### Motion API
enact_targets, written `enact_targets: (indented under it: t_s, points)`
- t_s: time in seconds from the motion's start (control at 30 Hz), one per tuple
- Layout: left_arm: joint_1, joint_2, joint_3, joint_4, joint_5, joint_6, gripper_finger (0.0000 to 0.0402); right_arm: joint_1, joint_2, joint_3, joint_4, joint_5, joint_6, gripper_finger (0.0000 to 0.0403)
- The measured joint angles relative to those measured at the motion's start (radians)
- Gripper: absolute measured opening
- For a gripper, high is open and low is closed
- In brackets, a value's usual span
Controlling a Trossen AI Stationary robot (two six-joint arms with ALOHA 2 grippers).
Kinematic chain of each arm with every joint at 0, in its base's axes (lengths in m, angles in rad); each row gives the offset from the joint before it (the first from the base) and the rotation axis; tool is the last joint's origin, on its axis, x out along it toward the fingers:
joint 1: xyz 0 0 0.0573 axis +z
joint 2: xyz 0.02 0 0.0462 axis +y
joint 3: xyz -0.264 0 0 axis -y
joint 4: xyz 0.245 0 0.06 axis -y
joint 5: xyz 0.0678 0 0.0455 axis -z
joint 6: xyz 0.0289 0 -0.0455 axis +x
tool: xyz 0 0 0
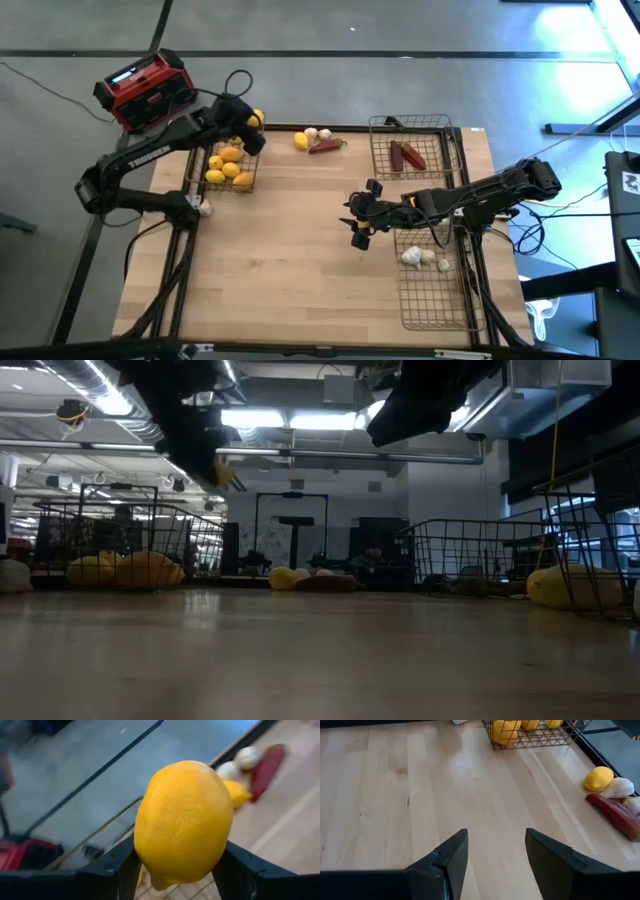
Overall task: Sort produce into baskets
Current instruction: Put the yellow lemon into the top left wire basket
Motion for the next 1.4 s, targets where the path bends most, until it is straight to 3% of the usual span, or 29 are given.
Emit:
enact_targets:
  t_s: [0.5,0.97,1.4]
  points:
    - [0.149,0.002,-0.199,0.065,-0.092,-0.235,0.0203,0.0,0.0,0.0,-0.002,0.0,0.008,0.0193]
    - [0.169,0.01,-0.291,0.103,-0.092,-0.014,0.0203,0.0,0.0,0.0,0.002,0.0,0.007,0.0193]
    - [0.176,0.144,-0.317,0.18,-0.092,0.126,0.0203,0.0,0.0,0.0,0.009,0.0,0.007,0.0193]
